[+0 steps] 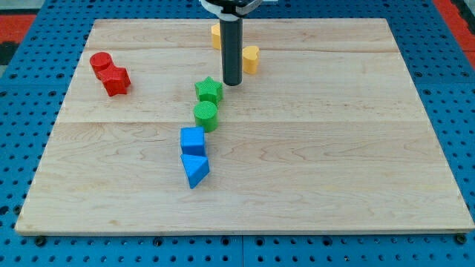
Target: Slide the yellow heart towards the top center of the board
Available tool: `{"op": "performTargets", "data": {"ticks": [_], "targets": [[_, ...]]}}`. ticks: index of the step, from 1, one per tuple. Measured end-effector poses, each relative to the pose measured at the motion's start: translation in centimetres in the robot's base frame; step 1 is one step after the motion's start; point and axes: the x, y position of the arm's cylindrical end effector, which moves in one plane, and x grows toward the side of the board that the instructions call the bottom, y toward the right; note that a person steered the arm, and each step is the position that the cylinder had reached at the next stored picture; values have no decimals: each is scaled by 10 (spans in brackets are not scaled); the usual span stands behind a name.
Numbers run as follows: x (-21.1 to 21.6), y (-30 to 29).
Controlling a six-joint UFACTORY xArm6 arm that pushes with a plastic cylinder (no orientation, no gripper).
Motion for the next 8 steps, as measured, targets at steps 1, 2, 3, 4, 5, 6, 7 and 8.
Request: {"op": "performTargets", "data": {"ticks": [1, 2, 3, 4, 5, 6, 7, 8], "targets": [[-19, 6], [-25, 9], [-4, 9], [-25, 40], [-62, 80], [-81, 85], [-23, 79], [-57, 43]]}}
